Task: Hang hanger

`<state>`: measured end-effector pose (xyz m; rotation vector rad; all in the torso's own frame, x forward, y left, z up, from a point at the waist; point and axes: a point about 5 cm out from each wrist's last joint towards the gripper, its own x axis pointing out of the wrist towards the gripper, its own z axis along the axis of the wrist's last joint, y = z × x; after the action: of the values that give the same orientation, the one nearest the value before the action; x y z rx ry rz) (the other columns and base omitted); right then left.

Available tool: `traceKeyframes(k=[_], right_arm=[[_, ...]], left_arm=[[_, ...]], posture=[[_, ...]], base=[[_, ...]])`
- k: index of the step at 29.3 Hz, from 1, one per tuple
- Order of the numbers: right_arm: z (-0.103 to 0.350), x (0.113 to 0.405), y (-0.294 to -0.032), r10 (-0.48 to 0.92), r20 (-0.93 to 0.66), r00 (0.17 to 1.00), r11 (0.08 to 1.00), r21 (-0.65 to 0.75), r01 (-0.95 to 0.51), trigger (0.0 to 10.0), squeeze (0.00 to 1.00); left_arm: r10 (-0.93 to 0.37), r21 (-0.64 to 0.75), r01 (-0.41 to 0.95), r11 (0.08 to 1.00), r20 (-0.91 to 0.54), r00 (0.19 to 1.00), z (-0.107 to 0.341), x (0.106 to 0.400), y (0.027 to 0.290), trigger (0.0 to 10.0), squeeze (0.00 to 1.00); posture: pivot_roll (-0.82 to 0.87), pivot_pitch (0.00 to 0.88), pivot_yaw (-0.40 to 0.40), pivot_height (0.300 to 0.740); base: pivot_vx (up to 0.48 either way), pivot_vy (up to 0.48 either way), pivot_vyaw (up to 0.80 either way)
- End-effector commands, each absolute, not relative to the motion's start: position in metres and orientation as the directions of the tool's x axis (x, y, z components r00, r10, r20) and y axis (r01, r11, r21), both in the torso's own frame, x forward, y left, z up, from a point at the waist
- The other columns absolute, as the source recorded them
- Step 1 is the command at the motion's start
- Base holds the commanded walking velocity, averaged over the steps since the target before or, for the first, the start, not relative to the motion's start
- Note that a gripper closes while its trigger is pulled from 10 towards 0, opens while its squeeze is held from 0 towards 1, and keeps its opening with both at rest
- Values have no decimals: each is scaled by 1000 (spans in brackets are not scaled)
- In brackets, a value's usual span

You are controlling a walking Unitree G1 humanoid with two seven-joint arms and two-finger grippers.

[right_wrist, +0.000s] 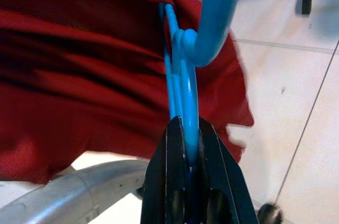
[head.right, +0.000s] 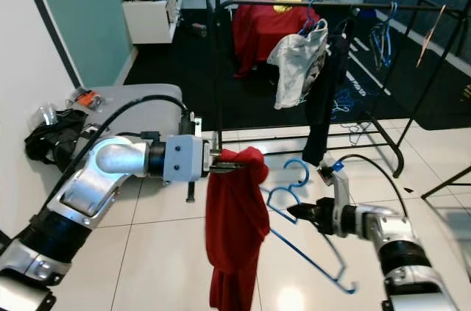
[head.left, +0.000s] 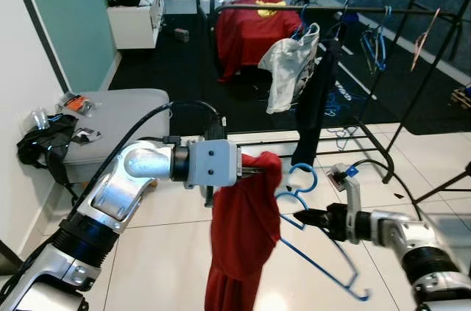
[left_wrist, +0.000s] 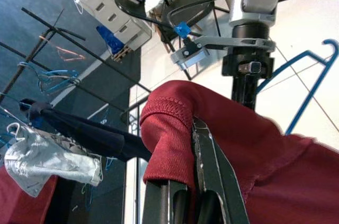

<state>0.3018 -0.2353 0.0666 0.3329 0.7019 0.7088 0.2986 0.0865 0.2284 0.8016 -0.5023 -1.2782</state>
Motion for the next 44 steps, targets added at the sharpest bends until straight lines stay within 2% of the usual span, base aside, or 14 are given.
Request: traceKeyframes(k=[1, 4, 10, 15, 17, 22, 23, 26, 30, 31, 32, 34, 38, 44], right_arm=[[58, 298, -236, 661, -479, 577, 740, 543, -396, 10000, 0], [54, 304, -221, 591, -419, 690, 730, 641, -236, 10000, 0], [62, 306, -204, 583, -423, 694, 757, 592, -275, 10000, 0], [77, 319, -204, 463, -332, 822, 733, 665, -145, 10000, 0], [80, 328, -221, 255, -294, 921, 567, 817, 104, 10000, 0], [76, 330, -233, 100, -321, 942, 359, 894, 266, 10000, 0], [77, 328, -233, 106, -339, 935, 489, 836, 247, 10000, 0], [77, 328, -231, 90, -349, 933, 544, 802, 248, 10000, 0], [84, 332, -230, 8, -319, 948, 344, 891, 297, 10000, 0], [89, 334, -230, -34, -303, 952, 190, 934, 304, 10000, 0], [89, 334, -230, -34, -303, 952, 190, 934, 304, 10000, 0], [109, 340, -233, -74, -253, 965, -11, 967, 253, 10000, 0], [132, 347, -237, -104, -200, 974, -141, 973, 185, 10000, 0], [158, 356, -245, -149, -138, 979, -167, 979, 112, 10000, 0]], left_arm=[[-954, 782, 614, 107, -92, 285, 232, 302, 96, 10000, 0], [-935, 771, 625, 121, -122, 332, 221, 306, 100, 10000, 0], [-916, 767, 629, 126, -153, 371, 210, 310, 101, 10000, 0], [-901, 766, 629, 132, -172, 398, 204, 312, 102, 10000, 0], [-890, 757, 639, 135, -191, 414, 196, 312, 105, 10000, 0], [-887, 746, 652, 136, -201, 415, 190, 309, 107, 10000, 0], [-888, 739, 658, 141, -200, 415, 188, 307, 107, 10000, 0], [-889, 734, 664, 144, -198, 413, 187, 305, 107, 10000, 0], [-890, 721, 677, 145, -204, 408, 181, 301, 105, 10000, 0], [-888, 715, 684, 147, -209, 409, 176, 300, 105, 10000, 0], [-888, 715, 684, 147, -209, 409, 176, 300, 105, 10000, 0], [-880, 697, 700, 156, -223, 419, 167, 298, 107, 10000, 0], [-875, 683, 711, 170, -227, 428, 159, 297, 107, 10000, 0], [-874, 667, 719, 195, -214, 436, 155, 296, 105, 10000, 0]], posture=[[-57, 1, -30, 740], [-59, 8, -26, 740], [-65, 7, -22, 740], [-62, 5, -23, 740], [-64, 4, -22, 740], [-63, 0, -25, 740], [-62, 0, -26, 740], [-61, 0, -27, 740], [-59, 0, -26, 740], [-58, 0, -26, 740], [-58, 0, -26, 740], [-60, 4, -23, 740], [-65, 12, -20, 740], [-71, 17, -19, 740]], base=[[0, 0, 0], [0, 0, 0], [0, 0, 0], [0, 0, 0], [0, 0, 0], [0, 0, 0], [0, 0, 0], [0, 0, 0], [0, 0, 0], [0, 0, 0], [0, 0, 0], [0, 0, 0], [0, 0, 0], [0, 0, 0]])
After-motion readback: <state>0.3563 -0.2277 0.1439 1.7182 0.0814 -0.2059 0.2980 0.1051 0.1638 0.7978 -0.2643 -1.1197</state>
